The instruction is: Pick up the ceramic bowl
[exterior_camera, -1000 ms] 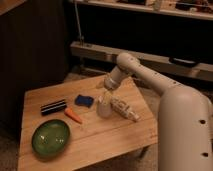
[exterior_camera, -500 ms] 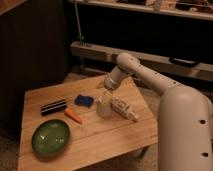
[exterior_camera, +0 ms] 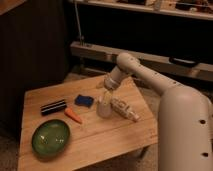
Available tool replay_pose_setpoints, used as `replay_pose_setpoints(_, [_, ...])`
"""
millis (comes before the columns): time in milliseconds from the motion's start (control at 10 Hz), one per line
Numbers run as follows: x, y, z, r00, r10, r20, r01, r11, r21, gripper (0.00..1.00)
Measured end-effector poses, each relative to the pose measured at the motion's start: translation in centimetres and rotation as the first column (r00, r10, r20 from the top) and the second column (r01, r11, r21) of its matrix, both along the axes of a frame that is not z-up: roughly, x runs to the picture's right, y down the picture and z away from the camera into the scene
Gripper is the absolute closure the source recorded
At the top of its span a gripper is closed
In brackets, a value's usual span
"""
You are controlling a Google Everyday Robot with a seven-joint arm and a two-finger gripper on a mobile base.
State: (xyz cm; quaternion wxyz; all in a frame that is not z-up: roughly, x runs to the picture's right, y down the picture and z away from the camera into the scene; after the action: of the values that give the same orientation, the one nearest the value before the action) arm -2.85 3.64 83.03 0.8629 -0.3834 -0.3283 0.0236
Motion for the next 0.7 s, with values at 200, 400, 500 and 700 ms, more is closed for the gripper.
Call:
replay_pose_setpoints(200, [-0.3, -0.4, -1.1, 0.999, -0.024, 0.03, 0.022, 0.9981, 0.057, 0.2])
replay_pose_setpoints(400, [-1.4, -1.2, -5.0, 0.984, -0.119, 0.131, 0.09, 0.9734, 0.211, 0.2])
replay_pose_setpoints(500, [-2.3, -1.5, -7.4, 0.962, -0.195, 0.189, 0.133, 0.945, 0.299, 0.2])
replay_pose_setpoints(700, [-3.6, -1.7, -11.0, 0.909, -0.327, 0.257, 0.188, 0.8751, 0.446, 0.2])
